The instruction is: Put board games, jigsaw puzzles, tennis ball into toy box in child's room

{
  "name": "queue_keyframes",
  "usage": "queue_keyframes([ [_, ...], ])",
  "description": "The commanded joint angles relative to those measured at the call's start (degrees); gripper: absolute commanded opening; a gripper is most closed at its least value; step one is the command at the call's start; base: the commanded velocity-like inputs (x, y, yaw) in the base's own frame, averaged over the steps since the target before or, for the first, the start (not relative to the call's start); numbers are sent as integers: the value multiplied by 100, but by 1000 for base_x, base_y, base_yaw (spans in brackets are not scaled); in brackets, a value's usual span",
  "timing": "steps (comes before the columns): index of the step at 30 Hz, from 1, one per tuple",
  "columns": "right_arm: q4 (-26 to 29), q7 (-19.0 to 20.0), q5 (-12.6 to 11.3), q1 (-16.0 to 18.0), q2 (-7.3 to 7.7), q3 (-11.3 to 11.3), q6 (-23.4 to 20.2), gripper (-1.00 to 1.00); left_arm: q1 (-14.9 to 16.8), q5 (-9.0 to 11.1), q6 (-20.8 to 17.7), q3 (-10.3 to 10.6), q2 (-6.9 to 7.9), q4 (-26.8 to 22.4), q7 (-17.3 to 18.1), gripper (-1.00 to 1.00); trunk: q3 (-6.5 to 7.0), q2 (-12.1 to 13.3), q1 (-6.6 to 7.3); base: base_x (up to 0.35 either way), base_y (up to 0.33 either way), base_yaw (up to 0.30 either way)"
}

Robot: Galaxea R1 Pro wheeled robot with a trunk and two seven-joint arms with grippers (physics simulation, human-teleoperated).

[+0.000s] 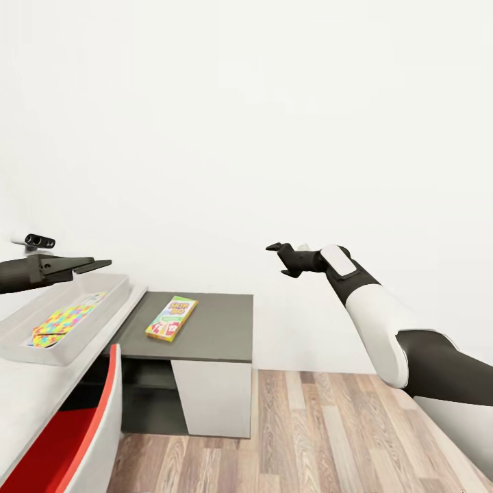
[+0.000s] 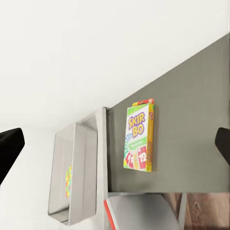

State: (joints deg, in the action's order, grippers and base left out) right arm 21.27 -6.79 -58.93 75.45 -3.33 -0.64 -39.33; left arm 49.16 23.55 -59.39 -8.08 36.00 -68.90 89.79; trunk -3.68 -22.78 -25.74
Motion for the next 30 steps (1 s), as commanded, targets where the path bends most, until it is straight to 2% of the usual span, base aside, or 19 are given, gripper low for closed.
queue_keyframes([
  [1, 8, -60, -59, 4, -2, -6, -15, 100, 5, 0, -61, 4, 3, -1, 21, 100, -11, -14, -4, -24, -56, -59],
  [17, 8, -60, -57, 4, -1, -4, -22, 100, 4, 0, -61, 9, 3, -1, 21, 100, -7, -14, -4, -11, -13, -5],
  [30, 7, -68, -54, 4, -1, -5, -25, 100, 5, -4, -61, 9, -17, -9, 21, 100, -7, -14, -4, -104, -231, 0],
])
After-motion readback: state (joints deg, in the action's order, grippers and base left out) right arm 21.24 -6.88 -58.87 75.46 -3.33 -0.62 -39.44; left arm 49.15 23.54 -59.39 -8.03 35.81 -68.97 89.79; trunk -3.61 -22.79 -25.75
